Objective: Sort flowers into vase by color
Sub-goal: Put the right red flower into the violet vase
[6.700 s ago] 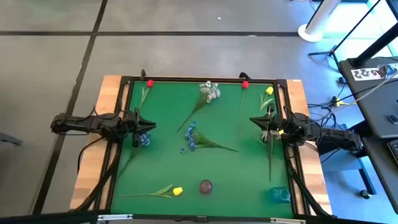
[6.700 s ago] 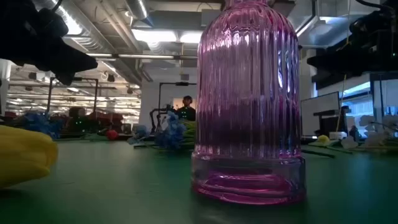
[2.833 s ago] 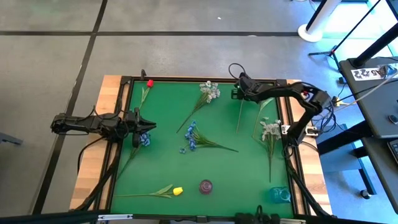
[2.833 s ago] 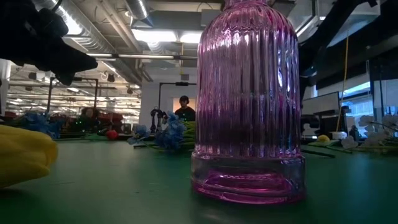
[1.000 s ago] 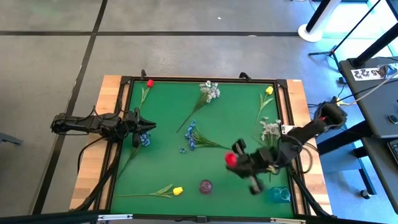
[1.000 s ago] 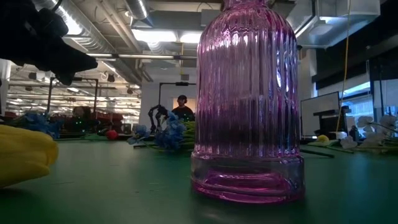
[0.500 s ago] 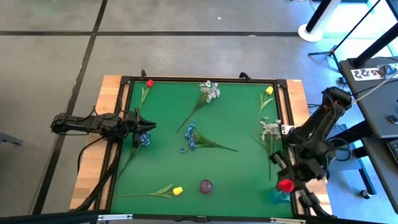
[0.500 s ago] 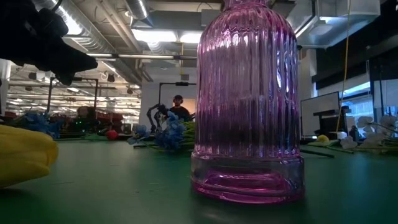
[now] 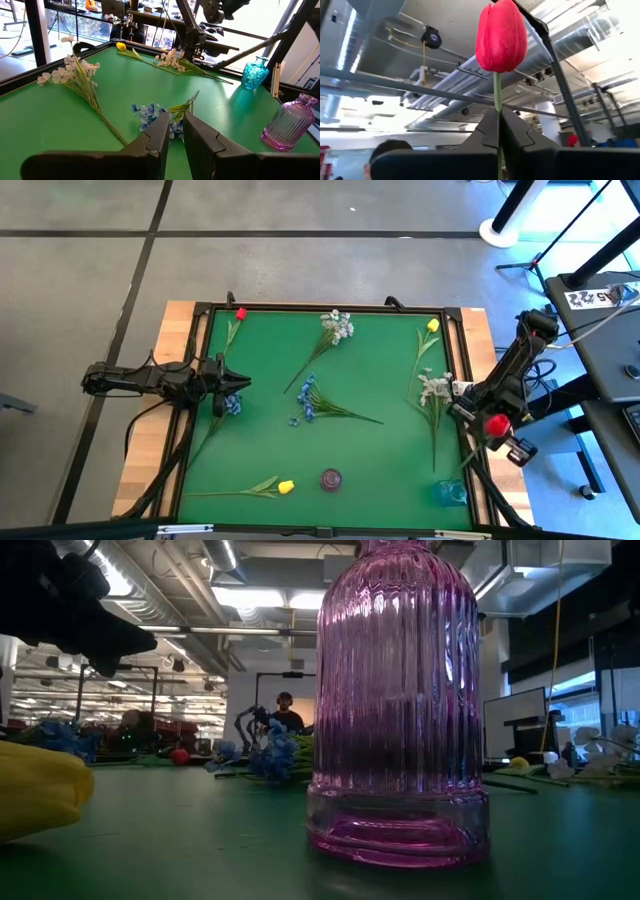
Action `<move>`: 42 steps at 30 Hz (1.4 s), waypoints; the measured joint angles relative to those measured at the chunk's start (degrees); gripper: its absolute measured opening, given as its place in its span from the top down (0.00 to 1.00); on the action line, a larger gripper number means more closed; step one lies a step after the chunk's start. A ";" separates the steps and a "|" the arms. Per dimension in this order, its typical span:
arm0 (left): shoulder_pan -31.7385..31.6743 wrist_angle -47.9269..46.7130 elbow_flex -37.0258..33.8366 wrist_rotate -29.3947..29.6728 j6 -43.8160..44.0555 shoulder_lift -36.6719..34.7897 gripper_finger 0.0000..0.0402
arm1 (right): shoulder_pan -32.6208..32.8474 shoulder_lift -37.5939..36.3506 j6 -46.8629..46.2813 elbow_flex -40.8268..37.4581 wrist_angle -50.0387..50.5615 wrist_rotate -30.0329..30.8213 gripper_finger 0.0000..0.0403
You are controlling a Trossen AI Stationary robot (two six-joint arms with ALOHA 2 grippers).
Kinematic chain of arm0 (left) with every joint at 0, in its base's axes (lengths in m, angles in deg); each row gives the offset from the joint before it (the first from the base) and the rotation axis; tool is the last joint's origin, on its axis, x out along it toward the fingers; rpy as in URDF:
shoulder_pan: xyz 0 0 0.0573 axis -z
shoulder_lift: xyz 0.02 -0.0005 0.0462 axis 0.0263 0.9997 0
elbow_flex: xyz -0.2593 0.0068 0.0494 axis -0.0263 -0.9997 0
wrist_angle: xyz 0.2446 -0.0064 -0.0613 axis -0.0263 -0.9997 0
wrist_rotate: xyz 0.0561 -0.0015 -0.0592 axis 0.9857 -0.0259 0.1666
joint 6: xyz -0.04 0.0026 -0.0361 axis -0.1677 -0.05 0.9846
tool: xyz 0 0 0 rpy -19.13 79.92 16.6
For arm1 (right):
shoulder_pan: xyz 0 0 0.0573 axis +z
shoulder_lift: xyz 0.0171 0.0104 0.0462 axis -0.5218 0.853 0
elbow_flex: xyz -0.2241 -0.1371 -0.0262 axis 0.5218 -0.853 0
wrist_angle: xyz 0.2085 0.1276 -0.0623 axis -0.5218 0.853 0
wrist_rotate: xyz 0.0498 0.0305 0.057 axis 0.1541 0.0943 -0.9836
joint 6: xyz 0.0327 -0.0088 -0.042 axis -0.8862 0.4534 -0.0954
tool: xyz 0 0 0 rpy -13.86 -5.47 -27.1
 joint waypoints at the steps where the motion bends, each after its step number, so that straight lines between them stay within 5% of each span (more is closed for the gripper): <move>1: -0.01 0.00 0.00 0.00 0.00 0.00 0.87 | -0.01 -0.97 -0.43 -0.72 0.22 -1.37 1.00; 5: -0.01 0.00 0.00 0.00 -0.01 0.00 0.87 | 0.03 -4.51 -3.45 -3.18 0.13 -10.76 1.00; 15: -0.01 0.00 0.00 0.00 -0.01 0.00 0.87 | -0.04 -5.40 -5.46 -3.33 0.87 -13.40 1.00; 21: -0.01 0.00 0.00 0.00 -0.01 0.00 0.87 | -1.47 -3.45 6.34 -0.48 1.16 -0.12 1.00; 25: 0.00 0.00 0.00 0.00 0.00 0.00 0.87 | -7.48 4.51 10.84 4.67 2.87 8.15 1.00; 34: -0.01 0.00 0.00 0.00 0.01 0.00 0.87 | -24.20 29.77 4.67 15.71 -3.96 7.70 1.00; 42: 0.01 -0.02 -0.02 0.00 -0.01 0.00 0.87 | -28.67 47.99 9.41 31.12 -9.68 4.56 1.00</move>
